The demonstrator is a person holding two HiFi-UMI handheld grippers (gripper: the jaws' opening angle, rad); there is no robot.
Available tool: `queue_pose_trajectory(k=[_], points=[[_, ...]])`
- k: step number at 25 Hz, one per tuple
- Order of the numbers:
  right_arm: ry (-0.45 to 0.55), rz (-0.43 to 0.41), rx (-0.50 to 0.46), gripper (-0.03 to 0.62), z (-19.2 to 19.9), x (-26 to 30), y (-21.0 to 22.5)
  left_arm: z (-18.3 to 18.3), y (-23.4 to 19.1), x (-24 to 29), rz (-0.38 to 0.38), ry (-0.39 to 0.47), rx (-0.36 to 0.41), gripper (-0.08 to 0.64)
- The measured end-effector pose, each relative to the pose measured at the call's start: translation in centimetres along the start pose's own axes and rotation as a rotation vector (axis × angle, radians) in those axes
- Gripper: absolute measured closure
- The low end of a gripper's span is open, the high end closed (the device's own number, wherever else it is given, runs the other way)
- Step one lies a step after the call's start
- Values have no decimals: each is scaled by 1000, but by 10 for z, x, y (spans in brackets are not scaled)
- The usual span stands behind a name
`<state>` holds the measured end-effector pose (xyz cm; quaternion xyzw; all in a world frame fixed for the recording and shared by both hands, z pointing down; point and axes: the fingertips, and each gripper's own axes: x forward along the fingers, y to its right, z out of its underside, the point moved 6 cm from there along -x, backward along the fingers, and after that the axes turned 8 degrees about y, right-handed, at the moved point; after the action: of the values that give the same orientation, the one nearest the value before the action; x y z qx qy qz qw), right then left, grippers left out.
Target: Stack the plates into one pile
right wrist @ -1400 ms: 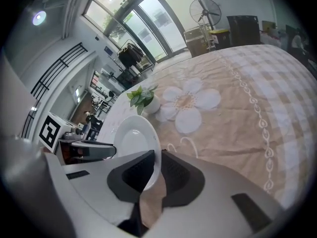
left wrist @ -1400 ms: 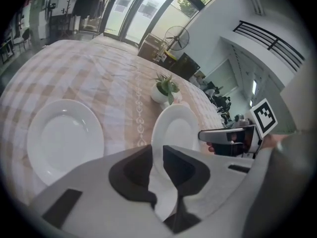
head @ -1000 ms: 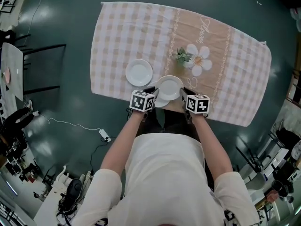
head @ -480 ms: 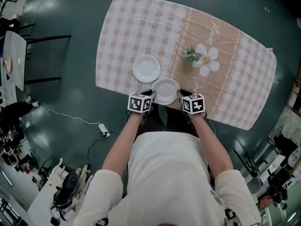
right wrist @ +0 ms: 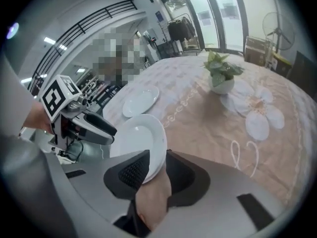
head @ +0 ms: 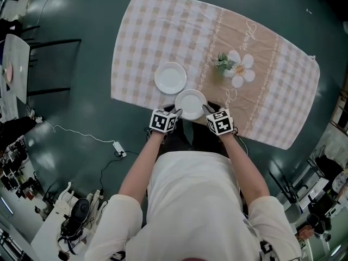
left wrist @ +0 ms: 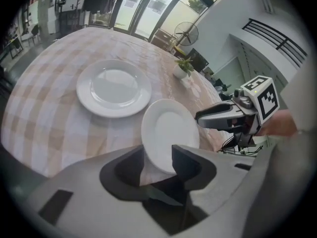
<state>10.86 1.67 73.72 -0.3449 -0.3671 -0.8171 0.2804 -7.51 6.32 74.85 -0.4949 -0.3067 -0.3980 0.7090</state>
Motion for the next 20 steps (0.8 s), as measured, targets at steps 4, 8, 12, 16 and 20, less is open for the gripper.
queue_pose_trajectory(k=[4,8,12,16,20], points=[[4,5,-19,460,0,-1,-2,1,-1,-5,11,29,-33,368],[18,1,-7,462,-3,-1,-5,1,0,-10,46,37,-22,373],[33,2,-19,462,-11,1,-12,-3,-3,-18,51,64,-37,380],[55,-12,-50,462,-28,3,-21,-17,-6,-26,56,114,-43,396],[75,-37,-69,462,-49,11,-28,-35,-20,-37,43,169,-63,387]])
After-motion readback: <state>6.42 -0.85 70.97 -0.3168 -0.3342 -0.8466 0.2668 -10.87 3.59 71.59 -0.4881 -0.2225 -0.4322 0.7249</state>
